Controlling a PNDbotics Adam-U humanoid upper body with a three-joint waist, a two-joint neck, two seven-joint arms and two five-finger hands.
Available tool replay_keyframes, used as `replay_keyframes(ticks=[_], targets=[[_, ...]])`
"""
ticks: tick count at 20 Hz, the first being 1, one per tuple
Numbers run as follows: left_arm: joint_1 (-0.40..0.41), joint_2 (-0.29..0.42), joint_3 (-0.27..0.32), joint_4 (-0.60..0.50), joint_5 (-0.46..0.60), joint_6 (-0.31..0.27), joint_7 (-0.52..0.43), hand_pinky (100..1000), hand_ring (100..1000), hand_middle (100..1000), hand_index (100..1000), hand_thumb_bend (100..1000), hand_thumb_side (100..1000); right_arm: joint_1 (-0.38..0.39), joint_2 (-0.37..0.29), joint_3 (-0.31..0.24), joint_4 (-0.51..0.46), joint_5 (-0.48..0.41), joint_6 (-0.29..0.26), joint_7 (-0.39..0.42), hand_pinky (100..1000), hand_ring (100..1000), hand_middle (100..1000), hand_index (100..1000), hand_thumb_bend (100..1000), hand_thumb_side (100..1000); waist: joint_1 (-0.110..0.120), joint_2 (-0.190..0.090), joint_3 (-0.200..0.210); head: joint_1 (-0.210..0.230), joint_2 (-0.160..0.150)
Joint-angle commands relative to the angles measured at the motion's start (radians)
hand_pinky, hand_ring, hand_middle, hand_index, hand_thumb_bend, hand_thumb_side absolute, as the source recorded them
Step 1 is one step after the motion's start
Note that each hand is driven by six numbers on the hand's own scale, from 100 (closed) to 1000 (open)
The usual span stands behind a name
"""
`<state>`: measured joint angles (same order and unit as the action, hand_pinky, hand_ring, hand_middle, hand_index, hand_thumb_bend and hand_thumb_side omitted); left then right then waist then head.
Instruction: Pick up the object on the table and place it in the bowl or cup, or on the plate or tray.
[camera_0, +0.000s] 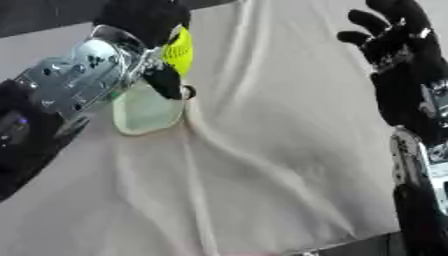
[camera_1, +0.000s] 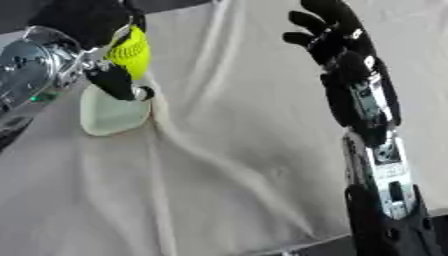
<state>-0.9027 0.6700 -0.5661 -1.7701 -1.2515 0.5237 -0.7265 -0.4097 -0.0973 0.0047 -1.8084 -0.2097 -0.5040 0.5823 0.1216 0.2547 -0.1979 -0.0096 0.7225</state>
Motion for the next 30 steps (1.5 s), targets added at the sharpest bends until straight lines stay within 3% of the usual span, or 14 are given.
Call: replay_keyframes(ticks=[1, 12, 18, 19, 20, 27, 28, 30], targets=[[-0.010, 0.026, 0.027, 0.011, -0.014, 0.197, -0.181, 100, 100, 354, 154, 497, 208, -0.008, -0.008, -0.006, -0.011, 0.004, -0.007, 0.003, 851, 918, 938, 1000, 100, 854, -0.008, -0.021, 0.000, -0.003, -0.012], [-0.008, 0.013, 0.049, 0.088, -0.044, 0.215, -0.181, 100, 100, 365, 162, 484, 230, -0.010, -0.005, -0.008, -0.012, 0.004, -0.007, 0.003, 850, 917, 938, 1000, 100, 853, -0.009, -0.023, -0.002, -0.006, -0.008], [0.012, 0.015, 0.042, 0.114, -0.028, 0.221, -0.181, 100, 100, 372, 167, 469, 242, -0.008, -0.006, -0.009, -0.011, 0.006, -0.007, 0.001, 849, 916, 938, 1000, 100, 853, -0.010, -0.026, 0.001, -0.010, -0.004], [0.014, 0.015, 0.040, 0.117, -0.023, 0.223, -0.181, 100, 100, 374, 168, 508, 217, -0.007, -0.006, -0.009, -0.011, 0.006, -0.007, 0.001, 850, 916, 938, 1000, 100, 846, -0.010, -0.027, 0.001, -0.010, -0.003], [0.017, 0.015, 0.037, 0.118, -0.015, 0.226, -0.181, 100, 100, 375, 169, 463, 248, -0.006, -0.006, -0.009, -0.011, 0.007, -0.007, 0.001, 849, 916, 938, 1000, 100, 853, -0.011, -0.028, 0.003, -0.011, -0.001], [0.030, 0.020, 0.018, 0.116, 0.017, 0.235, -0.181, 100, 100, 385, 175, 457, 264, -0.003, -0.005, -0.010, -0.008, 0.010, -0.007, 0.000, 849, 915, 938, 1000, 100, 860, -0.012, -0.033, 0.007, -0.017, 0.003], [0.031, 0.018, 0.016, 0.122, 0.024, 0.235, -0.181, 100, 121, 416, 197, 467, 372, -0.004, -0.005, -0.010, -0.008, 0.010, -0.008, 0.000, 848, 915, 938, 1000, 100, 852, -0.012, -0.033, 0.007, -0.018, 0.002], [0.033, 0.016, 0.010, 0.132, 0.044, 0.236, -0.181, 100, 142, 434, 212, 483, 415, -0.005, -0.004, -0.009, -0.008, 0.010, -0.007, -0.001, 849, 915, 938, 1000, 100, 852, -0.012, -0.034, 0.006, -0.019, 0.001]])
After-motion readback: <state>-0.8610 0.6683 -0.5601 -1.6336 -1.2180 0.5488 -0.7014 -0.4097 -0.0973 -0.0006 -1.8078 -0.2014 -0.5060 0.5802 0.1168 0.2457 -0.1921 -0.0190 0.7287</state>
